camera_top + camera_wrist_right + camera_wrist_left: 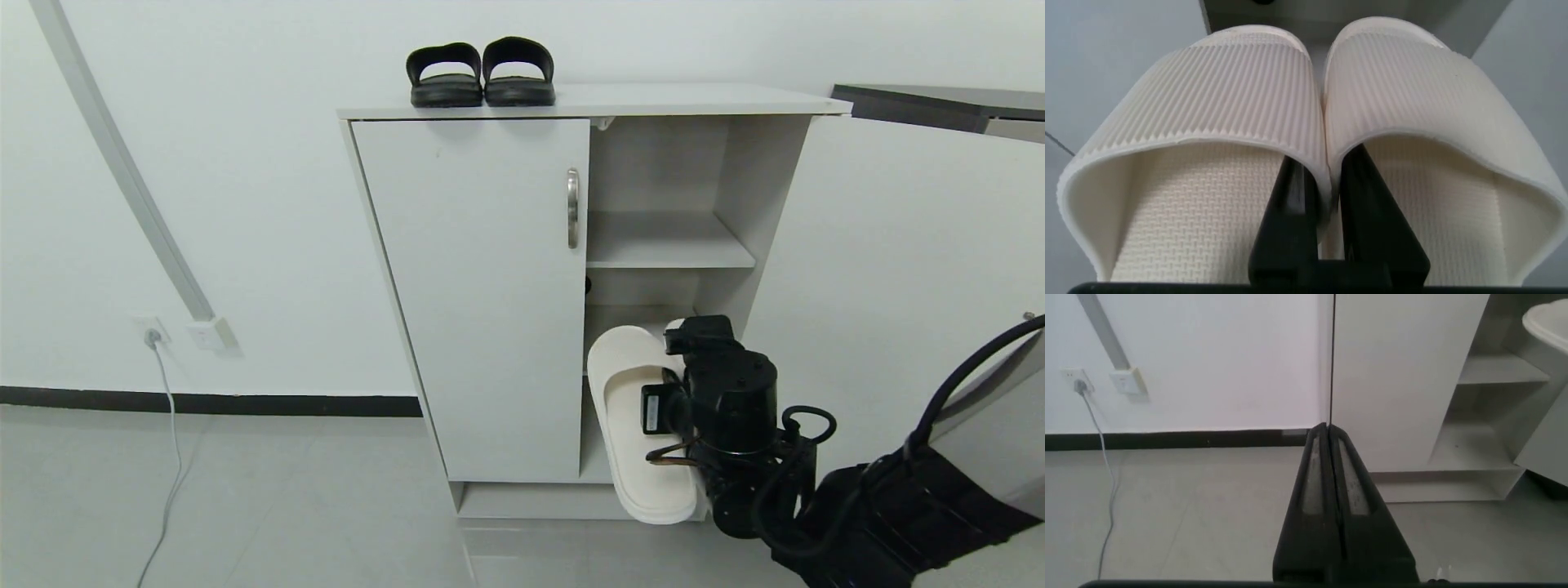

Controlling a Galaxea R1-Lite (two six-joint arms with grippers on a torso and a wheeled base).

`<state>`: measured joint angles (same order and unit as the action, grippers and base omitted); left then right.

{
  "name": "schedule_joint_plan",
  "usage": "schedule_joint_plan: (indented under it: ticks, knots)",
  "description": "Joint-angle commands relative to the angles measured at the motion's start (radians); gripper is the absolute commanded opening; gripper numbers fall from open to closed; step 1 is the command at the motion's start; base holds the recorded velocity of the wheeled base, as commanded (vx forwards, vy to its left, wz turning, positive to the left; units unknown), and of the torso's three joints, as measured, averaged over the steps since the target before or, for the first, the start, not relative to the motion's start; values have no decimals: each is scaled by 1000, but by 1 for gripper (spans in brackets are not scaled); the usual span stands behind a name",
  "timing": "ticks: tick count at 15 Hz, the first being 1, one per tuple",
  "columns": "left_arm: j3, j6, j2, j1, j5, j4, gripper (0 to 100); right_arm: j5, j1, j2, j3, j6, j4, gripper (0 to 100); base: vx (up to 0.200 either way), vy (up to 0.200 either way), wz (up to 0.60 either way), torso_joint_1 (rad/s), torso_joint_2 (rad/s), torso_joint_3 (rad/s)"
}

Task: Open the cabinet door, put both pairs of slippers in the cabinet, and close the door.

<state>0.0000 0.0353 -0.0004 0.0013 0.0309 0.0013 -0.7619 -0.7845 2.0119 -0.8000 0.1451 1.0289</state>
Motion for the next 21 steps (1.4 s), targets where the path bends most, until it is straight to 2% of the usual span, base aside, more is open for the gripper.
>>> schedule_joint_plan:
  ticks: [1,3,5,13,17,21]
  knots:
    - [0,0,2,0,0,0,0,-14,-2,82,-97,48,-44,0,0,0,0,0,0,0]
    - [0,0,2,0,0,0,0,-45,-4,107,-176,108,-136,0,0,0,0,0,0,0]
    - [0,0,2,0,-2,2,0,-46,-9,117,-196,117,-158,0,0,0,0,0,0,0]
    - [0,-2,2,0,-2,2,0,-48,-9,151,-200,116,-153,0,0,-200,0,4,5,1]
    - [0,0,0,0,-2,0,0,-34,-4,238,-304,94,-156,0,0,0,0,0,0,0]
    - [0,0,0,0,-2,0,0,21,-4,266,-291,99,-144,0,0,0,0,0,0,0]
